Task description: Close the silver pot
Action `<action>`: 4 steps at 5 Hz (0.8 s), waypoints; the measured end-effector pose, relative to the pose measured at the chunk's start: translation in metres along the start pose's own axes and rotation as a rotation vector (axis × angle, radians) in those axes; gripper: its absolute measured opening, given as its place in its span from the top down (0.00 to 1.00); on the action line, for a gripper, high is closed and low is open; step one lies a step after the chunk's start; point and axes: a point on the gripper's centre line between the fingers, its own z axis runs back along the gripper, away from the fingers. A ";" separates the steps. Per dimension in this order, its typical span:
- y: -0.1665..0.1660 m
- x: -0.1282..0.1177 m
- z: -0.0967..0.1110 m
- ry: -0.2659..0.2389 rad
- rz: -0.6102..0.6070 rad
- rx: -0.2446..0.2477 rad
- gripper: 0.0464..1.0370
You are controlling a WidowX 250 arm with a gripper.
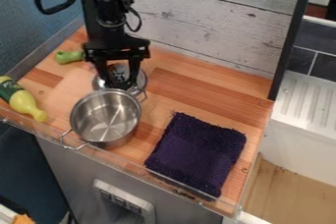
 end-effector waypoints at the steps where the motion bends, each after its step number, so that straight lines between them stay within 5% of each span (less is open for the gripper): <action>1: -0.001 0.000 0.001 -0.002 0.003 -0.001 0.64; 2: -0.001 0.002 0.002 0.003 0.016 0.004 0.76; 4: 0.010 0.032 0.001 0.013 0.116 -0.009 0.76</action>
